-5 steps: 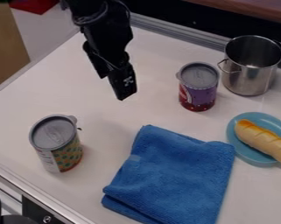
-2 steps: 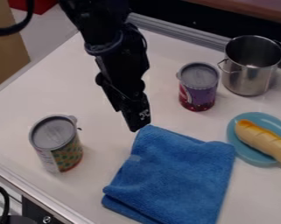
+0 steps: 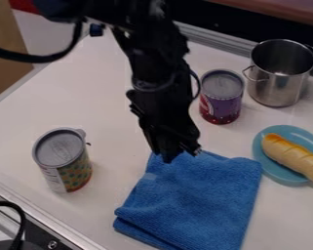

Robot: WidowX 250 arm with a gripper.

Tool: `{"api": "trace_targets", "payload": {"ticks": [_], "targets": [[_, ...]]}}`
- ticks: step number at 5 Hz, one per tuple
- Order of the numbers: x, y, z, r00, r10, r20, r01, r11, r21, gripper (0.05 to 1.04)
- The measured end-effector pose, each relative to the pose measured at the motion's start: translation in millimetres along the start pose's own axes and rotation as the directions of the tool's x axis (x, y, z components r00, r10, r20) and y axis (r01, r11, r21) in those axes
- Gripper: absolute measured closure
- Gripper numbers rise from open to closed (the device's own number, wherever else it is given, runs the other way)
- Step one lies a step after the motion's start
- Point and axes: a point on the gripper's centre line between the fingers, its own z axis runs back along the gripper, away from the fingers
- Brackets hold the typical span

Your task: Push the towel in the middle of the two boxes

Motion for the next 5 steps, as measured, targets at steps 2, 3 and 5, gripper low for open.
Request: {"api": "trace_targets", "payload": {"ticks": [2,3,5], "targets": [[-3.5,-17.1,-32.1,0.995,-0.097,0.0,0.097,0.994,0.057,1.031],[-2.6,-17.2,-45.1,0.992,-0.122,-0.008,0.122,0.991,0.049,1.031],[-3.6,-7.8,-67.1,0.987,-0.158,-0.025,0.16,0.985,0.063,1.031]]}}
